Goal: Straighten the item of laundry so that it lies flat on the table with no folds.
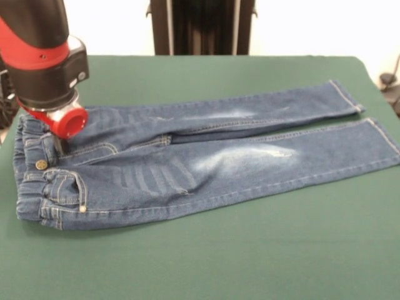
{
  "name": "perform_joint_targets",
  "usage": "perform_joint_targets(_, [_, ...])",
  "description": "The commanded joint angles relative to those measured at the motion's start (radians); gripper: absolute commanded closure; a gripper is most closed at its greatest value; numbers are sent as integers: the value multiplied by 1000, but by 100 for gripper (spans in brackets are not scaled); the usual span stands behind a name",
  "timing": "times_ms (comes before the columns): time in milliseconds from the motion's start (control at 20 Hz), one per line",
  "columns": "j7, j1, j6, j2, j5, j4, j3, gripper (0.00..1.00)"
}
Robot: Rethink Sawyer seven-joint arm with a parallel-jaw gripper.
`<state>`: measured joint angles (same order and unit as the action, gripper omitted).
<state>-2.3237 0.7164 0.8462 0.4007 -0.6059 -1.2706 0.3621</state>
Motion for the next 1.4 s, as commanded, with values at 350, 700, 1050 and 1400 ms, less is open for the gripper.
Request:
perform_joint_targets(350, [76,-57,-22,85,-15,-169,-15,100])
perform_joint_targets(700, [15,-81,-51,99,11,-212,-12,100])
perform_joint_targets(1050, [-83,-145,-66,157,38,-256,-44,100])
perform_joint_targets(1400, [-72,-181,-70,192,81,-282,-33,100])
